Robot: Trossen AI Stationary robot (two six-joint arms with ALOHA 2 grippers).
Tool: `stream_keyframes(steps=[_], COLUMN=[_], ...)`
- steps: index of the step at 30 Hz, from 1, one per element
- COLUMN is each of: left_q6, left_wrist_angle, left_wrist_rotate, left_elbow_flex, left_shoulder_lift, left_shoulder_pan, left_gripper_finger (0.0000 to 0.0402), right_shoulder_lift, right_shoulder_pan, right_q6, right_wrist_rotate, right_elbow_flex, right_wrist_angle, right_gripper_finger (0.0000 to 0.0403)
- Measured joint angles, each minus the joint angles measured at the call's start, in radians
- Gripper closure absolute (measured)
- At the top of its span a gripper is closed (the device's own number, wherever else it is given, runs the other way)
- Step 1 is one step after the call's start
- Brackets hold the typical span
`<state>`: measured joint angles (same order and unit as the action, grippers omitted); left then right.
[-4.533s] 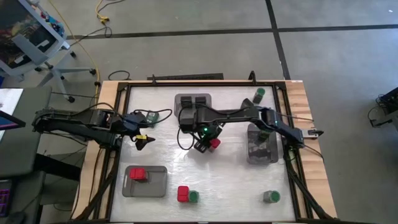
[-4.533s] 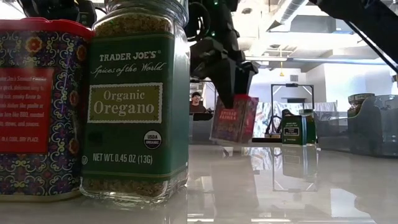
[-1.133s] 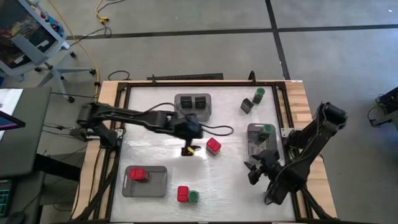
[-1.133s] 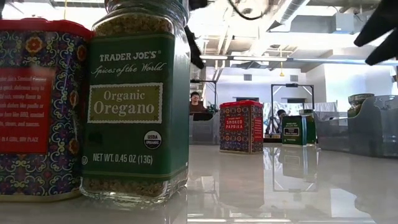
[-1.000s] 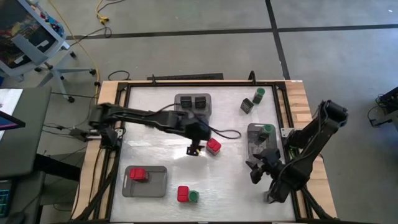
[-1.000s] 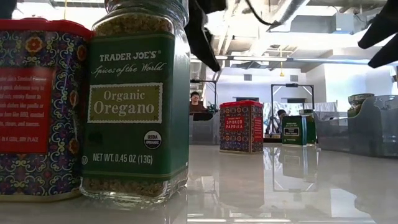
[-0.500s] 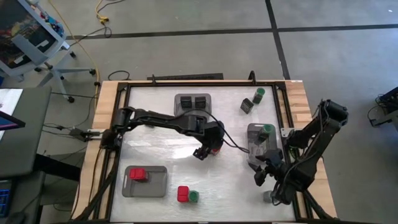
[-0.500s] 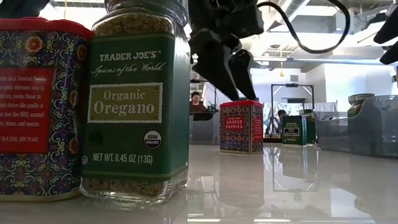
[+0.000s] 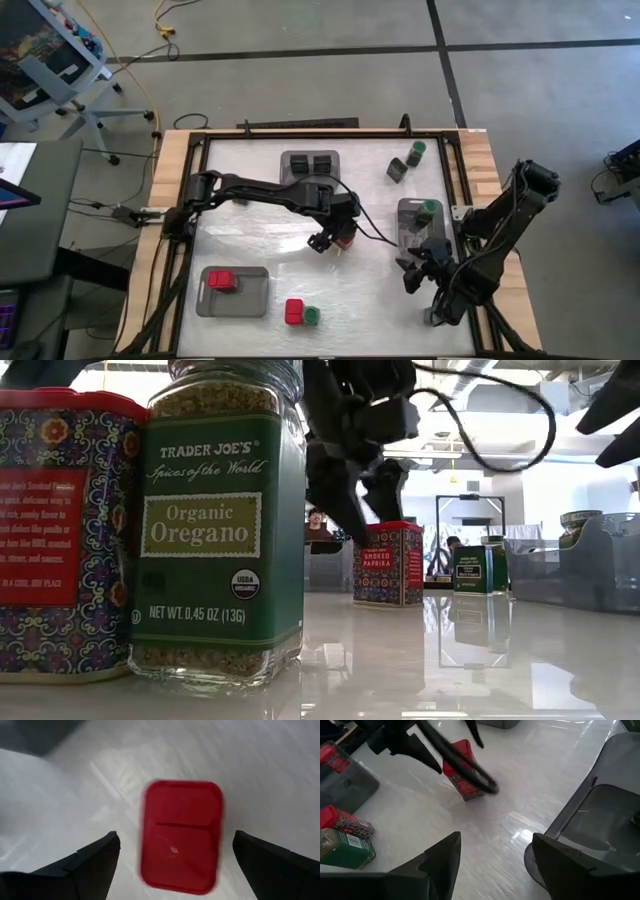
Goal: Sort spices by type
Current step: Put the right red seasoning can into the bottom black transparent bin
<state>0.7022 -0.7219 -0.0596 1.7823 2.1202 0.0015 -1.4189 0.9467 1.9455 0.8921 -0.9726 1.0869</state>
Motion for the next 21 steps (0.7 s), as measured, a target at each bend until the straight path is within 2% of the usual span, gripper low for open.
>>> stream_keyframes(steps=[8, 14, 21], left_q6=[-0.016, -0.006, 0.012], left_wrist_angle=[0.072, 0.049, 0.025], left_wrist_rotate=[-0.011, -0.009, -0.005], left_elbow_flex=[0.002, 0.002, 0.002], left_shoulder_lift=[0.023, 0.026, 0.025], left_shoulder_pan=[-0.005, 0.0, -0.001], left_gripper_finger=[0.0029, 0.0033, 0.009], right_shoulder_lift=[0.0, 0.0, 0.0], right_shoulder_pan=[0.0, 0.0, 0.0], right_q6=[0.0, -0.004, -0.005], right_wrist_rotate=[-0.002, -0.002, -0.002], right_elbow_flex=[0.0, 0.0, 0.0], right_wrist_angle=[-0.01, -0.012, -0.009], right_gripper_finger=[0.0132, 0.0132, 0.0132])
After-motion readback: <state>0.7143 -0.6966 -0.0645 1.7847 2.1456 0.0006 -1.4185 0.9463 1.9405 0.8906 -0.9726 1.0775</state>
